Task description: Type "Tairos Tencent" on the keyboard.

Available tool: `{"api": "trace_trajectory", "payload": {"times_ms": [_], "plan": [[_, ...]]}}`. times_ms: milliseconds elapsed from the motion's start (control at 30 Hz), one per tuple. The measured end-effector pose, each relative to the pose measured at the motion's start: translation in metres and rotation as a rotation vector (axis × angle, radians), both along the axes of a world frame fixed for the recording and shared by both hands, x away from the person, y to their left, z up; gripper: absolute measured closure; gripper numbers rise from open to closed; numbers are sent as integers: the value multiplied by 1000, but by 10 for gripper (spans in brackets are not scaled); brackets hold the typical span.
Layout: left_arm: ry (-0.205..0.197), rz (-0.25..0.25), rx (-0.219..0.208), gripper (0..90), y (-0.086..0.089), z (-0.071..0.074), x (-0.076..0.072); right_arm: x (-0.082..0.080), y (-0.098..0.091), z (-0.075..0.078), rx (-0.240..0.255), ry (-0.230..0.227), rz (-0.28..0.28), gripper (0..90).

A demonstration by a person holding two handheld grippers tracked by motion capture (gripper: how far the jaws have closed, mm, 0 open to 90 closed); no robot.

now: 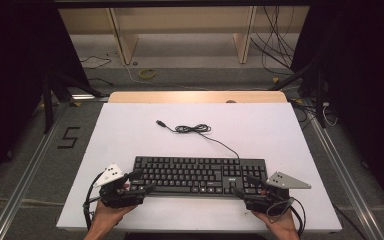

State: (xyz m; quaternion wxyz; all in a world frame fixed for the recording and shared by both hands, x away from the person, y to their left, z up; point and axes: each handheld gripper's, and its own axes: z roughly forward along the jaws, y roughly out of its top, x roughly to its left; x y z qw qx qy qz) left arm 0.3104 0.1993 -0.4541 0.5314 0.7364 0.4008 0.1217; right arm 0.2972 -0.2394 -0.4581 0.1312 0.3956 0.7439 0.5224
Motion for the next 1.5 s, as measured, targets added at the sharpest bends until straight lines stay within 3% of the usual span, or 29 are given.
{"api": "trace_trajectory", "payload": {"times_ms": [400, 833, 1033, 1167, 1200, 1233, 1267, 1300, 1333, 1367, 1400, 1433, 1467, 1500], "plan": [[4, 8, 4, 247, 1, 0, 1, 4, 7, 2, -2, 10, 4, 321], [31, 54, 29, 278, 6, -2, 3, 23, 40, 10, -21, 34, 55, 332], [43, 80, 51, 339, 9, -3, 4, 33, 56, 13, -36, 51, 77, 390], [66, 107, 76, 431, 14, -5, 6, 40, 70, 13, -50, 69, 91, 475], [66, 107, 76, 504, 14, -5, 6, 40, 70, 13, -50, 69, 91, 475], [66, 107, 76, 504, 14, -5, 6, 45, 79, 13, -59, 76, 101, 475], [82, 122, 97, 504, 16, -6, 8, 45, 79, 13, -59, 76, 101, 530], [82, 122, 97, 594, 16, -6, 8, 45, 79, 13, -59, 76, 101, 530], [82, 122, 97, 594, 16, -6, 8, 50, 90, 14, -68, 85, 115, 530], [82, 122, 97, 594, 16, -6, 8, 50, 90, 14, -68, 85, 115, 622], [99, 133, 117, 594, 17, -8, 9, 50, 90, 14, -68, 85, 115, 622], [99, 133, 117, 684, 17, -8, 9, 50, 90, 14, -68, 85, 115, 622], [111, 142, 133, 684, 18, -9, 11, 55, 102, 14, -78, 93, 131, 702], [111, 142, 133, 766, 18, -9, 11, 55, 102, 14, -78, 93, 131, 702]]}}
